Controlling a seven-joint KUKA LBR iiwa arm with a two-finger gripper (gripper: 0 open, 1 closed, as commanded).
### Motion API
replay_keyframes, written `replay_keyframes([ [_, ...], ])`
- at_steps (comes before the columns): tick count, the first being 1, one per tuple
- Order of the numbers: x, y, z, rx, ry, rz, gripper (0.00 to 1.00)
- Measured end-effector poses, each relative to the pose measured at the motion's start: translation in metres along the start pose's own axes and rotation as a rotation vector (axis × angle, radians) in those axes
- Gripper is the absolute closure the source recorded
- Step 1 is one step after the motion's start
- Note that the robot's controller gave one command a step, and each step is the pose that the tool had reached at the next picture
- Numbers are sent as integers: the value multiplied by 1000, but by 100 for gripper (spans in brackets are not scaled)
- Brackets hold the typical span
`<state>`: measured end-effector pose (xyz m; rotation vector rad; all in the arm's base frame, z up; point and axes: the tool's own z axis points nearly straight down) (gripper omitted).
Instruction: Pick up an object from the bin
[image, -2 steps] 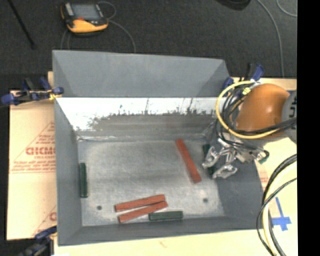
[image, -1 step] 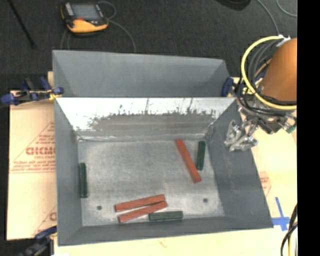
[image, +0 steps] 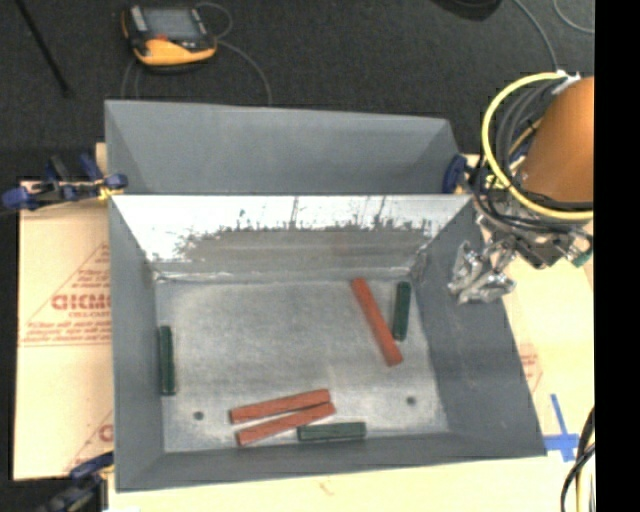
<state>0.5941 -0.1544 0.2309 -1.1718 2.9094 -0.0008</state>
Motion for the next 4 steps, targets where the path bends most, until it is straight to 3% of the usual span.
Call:
replay_keyframes([
  [1, -8, 12, 97, -3, 2, 22, 0],
  [2, -8, 10, 96, 0, 0, 23, 0],
  [3, -43, -11, 151, 13, -1, -333, 100],
  [4, -43, -10, 151, 13, -2, -335, 100],
])
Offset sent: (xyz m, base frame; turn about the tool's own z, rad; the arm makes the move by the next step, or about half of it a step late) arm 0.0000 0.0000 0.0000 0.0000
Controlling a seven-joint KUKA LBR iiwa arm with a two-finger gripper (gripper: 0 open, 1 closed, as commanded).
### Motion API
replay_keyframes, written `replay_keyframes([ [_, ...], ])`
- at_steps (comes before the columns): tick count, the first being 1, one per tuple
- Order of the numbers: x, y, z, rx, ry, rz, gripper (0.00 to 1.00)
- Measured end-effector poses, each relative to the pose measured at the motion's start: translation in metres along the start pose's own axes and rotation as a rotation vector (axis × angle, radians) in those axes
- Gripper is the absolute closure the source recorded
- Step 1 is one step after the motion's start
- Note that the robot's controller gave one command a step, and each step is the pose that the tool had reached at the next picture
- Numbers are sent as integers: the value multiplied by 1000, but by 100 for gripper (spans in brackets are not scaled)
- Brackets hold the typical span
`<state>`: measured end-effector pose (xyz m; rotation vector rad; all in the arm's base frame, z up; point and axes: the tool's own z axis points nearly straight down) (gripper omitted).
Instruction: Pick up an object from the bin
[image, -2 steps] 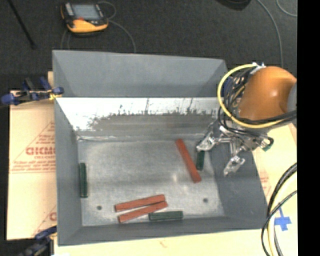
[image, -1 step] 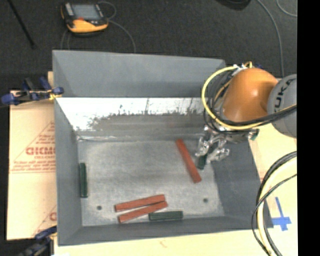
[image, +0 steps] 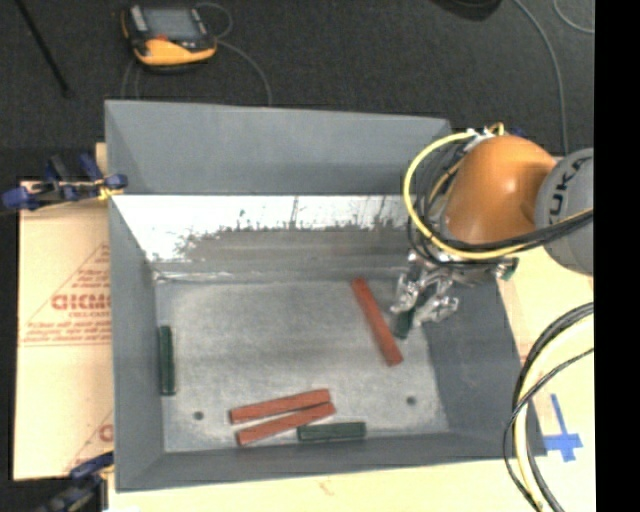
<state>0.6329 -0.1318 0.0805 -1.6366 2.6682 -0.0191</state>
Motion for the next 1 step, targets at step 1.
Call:
replay_keyframes([
  [1, -12, -14, -204, -15, -1, -253, 100],
])
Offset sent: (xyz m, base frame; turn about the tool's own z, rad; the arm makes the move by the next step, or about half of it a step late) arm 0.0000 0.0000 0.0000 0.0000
